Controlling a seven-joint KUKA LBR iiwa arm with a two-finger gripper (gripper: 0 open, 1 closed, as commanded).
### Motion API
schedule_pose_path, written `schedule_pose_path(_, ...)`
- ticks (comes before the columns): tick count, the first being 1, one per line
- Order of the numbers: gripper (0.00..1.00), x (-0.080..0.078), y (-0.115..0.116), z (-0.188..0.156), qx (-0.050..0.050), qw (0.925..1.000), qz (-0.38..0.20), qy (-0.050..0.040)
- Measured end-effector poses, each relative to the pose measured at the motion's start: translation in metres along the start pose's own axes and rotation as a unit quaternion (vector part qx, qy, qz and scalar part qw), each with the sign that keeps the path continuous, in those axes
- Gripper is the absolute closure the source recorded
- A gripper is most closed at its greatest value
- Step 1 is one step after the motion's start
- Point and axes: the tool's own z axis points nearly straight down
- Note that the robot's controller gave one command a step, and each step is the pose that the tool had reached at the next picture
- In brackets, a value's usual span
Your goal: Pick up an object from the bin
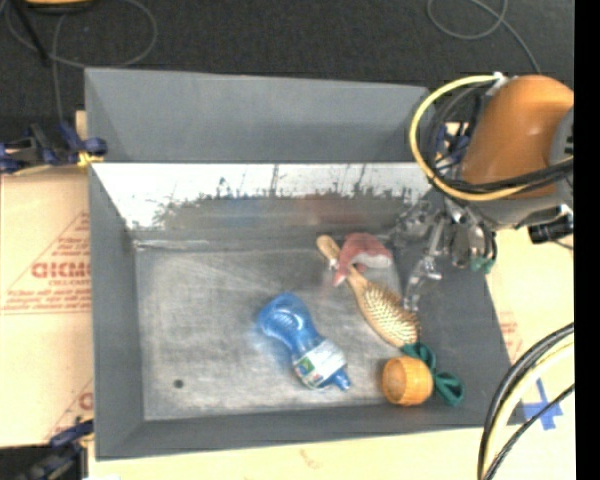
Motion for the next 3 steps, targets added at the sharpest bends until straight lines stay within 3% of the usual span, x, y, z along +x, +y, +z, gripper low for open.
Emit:
schedule_pose_path(1, 0.00, -0.010, -0.032, 0.036, 0.002, 0.9985, 0.054, 0.0059)
schedule_pose_path(2, 0.00, -0.024, -0.038, 0.040, 0.001, 0.9980, 0.064, 0.0041)
schedule_pose_path(3, 0.00, -0.007, -0.037, 0.095, -0.001, 0.9808, 0.195, 0.0044)
